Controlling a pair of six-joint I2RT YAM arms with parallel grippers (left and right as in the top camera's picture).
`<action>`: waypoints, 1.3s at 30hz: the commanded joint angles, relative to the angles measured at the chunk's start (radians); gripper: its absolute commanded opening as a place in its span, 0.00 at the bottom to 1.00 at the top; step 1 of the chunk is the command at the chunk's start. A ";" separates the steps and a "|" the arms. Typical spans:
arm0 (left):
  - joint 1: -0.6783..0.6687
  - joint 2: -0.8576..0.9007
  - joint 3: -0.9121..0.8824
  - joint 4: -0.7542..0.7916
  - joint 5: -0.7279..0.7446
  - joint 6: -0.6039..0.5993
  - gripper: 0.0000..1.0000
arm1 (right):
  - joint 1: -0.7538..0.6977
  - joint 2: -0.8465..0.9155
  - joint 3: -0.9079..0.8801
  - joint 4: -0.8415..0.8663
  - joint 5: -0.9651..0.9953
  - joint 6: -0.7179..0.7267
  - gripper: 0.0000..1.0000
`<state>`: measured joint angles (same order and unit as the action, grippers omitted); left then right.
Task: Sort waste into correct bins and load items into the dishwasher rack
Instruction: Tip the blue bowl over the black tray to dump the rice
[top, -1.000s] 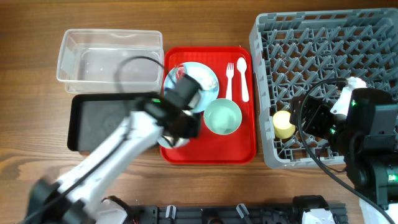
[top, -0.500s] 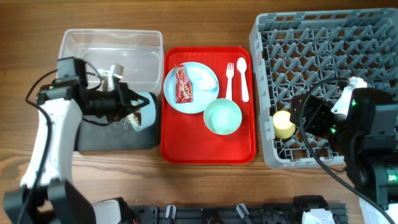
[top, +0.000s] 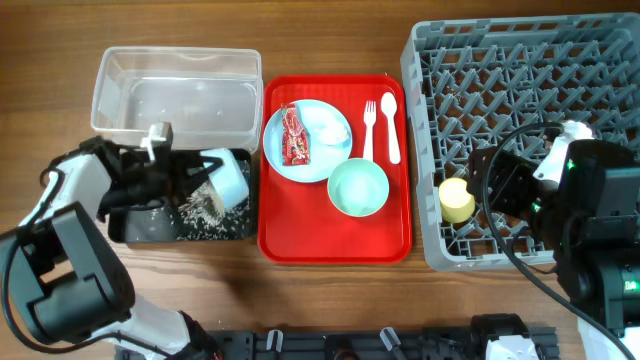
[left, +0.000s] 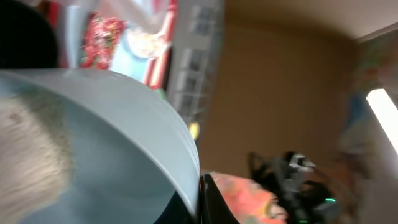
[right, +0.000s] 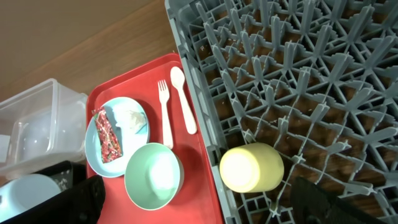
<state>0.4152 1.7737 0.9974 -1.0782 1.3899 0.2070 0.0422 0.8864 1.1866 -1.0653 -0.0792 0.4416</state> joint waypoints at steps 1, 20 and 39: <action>0.040 0.009 -0.012 0.019 0.184 0.039 0.04 | -0.002 0.000 0.014 0.007 -0.012 0.006 0.96; 0.055 -0.001 -0.012 -0.068 0.109 0.058 0.04 | -0.002 0.000 0.014 0.005 -0.013 0.006 0.96; -0.214 -0.422 0.077 -0.106 -0.529 -0.045 0.04 | -0.002 0.000 0.014 0.004 -0.035 0.004 0.96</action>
<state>0.3473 1.4906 1.0405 -1.2621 1.1831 0.3683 0.0422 0.8860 1.1866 -1.0672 -0.0975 0.4412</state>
